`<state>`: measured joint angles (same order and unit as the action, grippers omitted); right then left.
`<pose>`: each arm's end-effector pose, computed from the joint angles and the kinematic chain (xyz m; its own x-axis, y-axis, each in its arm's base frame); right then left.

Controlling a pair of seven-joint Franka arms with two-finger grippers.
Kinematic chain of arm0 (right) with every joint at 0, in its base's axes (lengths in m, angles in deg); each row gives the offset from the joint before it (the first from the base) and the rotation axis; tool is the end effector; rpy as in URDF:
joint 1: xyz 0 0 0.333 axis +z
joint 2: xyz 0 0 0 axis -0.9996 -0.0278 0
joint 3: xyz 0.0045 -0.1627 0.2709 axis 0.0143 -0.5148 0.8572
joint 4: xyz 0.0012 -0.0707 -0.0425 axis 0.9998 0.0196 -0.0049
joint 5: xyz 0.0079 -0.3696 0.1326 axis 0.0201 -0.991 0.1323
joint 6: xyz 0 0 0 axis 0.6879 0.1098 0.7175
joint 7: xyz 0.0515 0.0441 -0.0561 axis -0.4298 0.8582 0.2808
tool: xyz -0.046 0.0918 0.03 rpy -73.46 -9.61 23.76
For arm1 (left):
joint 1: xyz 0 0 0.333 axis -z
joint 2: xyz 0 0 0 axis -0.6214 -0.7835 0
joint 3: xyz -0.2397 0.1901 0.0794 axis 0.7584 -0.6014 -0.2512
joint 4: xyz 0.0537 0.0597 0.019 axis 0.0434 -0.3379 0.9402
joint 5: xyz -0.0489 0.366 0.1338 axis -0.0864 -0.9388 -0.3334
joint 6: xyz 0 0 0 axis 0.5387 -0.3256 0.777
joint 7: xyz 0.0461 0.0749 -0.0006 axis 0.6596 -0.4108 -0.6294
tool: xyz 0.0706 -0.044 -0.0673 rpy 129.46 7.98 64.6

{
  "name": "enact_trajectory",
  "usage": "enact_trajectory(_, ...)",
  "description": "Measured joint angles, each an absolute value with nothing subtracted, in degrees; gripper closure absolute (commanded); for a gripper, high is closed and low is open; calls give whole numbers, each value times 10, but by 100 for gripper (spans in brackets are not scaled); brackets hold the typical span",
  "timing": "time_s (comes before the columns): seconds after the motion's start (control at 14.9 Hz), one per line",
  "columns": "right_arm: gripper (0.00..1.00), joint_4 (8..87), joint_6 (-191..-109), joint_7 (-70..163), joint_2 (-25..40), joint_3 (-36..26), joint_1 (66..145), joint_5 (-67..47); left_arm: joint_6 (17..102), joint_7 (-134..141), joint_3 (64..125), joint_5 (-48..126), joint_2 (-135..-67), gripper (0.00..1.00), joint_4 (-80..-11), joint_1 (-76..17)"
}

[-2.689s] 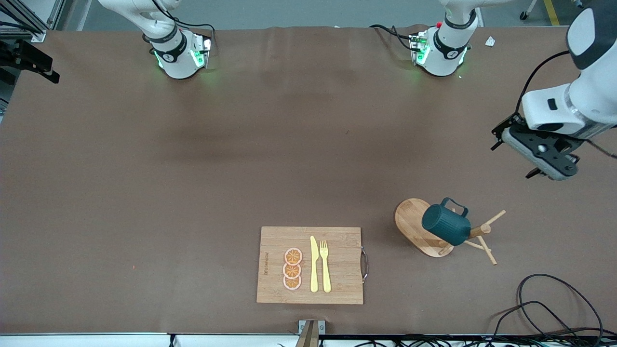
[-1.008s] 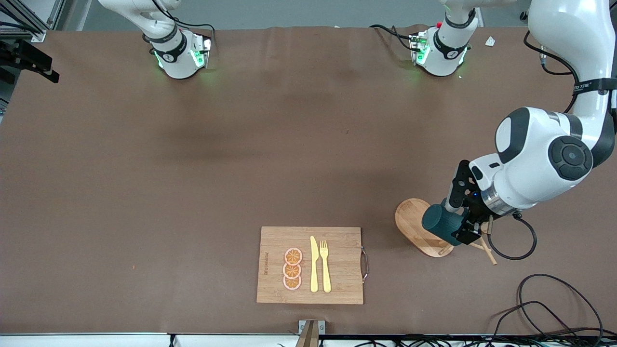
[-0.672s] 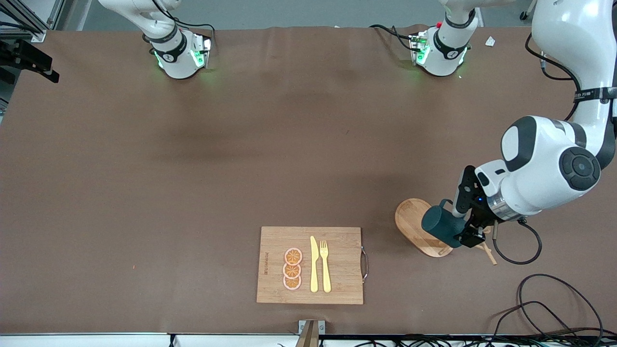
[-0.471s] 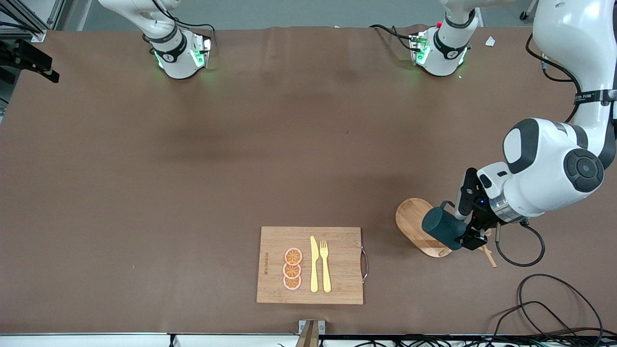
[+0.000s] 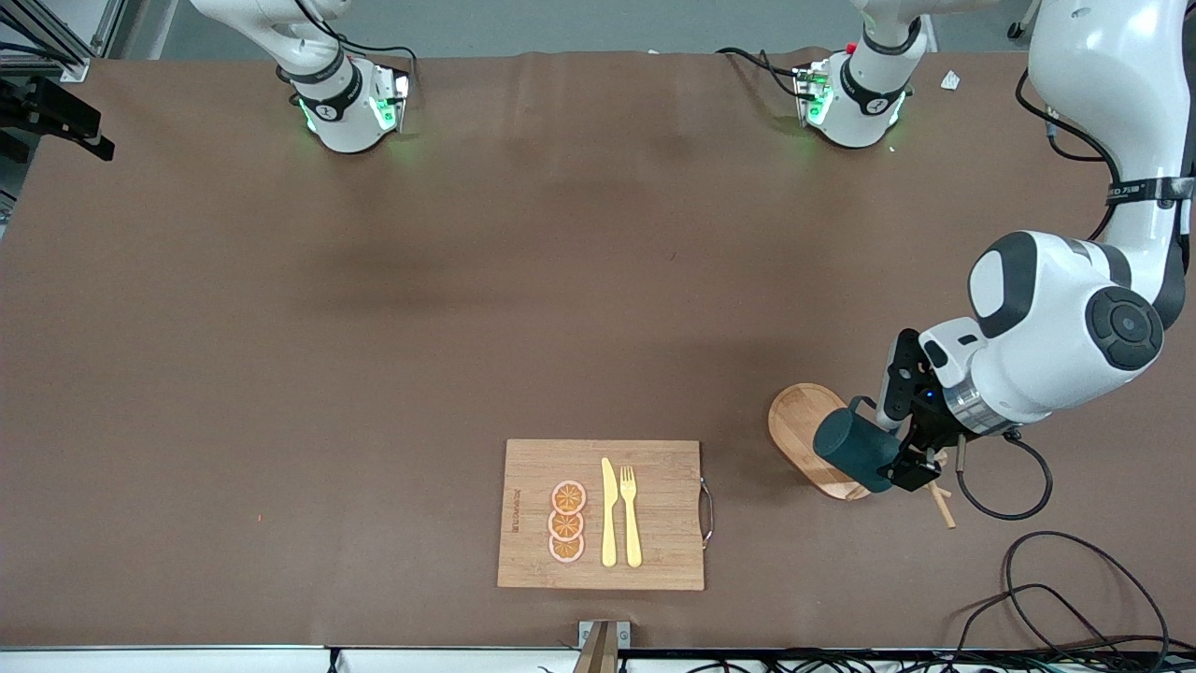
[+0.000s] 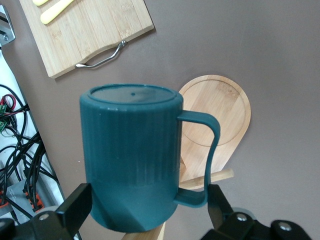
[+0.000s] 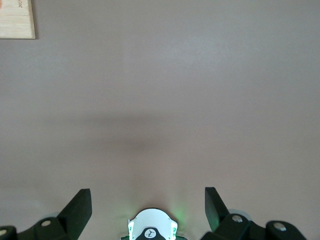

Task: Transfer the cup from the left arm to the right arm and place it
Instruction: 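Close the left gripper on the teal mug body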

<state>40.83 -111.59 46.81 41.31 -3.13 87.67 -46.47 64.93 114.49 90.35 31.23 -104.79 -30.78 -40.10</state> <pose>0.4699 -0.0394 0.6799 0.9962 0.0104 -0.0868 0.0085 -0.9997 -0.0220 0.7004 -0.1247 0.3989 -0.4185 -0.9034 0.0933 -0.8999 0.3986 -0.1771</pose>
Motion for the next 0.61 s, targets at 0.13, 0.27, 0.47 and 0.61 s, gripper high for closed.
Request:
enact_trajectory(0.13,0,408,-1116,468,413,-32,877,-465,650,1145,903,312,-1049,0,-306,-401)
enact_trajectory(0.27,0,408,-1116,468,413,-33,877,-465,650,1144,903,315,-1049,0,-306,-404)
enact_trajectory(0.47,0,408,-1116,468,413,-33,877,-465,650,1144,903,321,-1049,0,-306,-411)
enact_trajectory(0.61,0,408,-1116,468,413,-33,877,-465,649,1144,903,321,-1049,0,-305,-413)
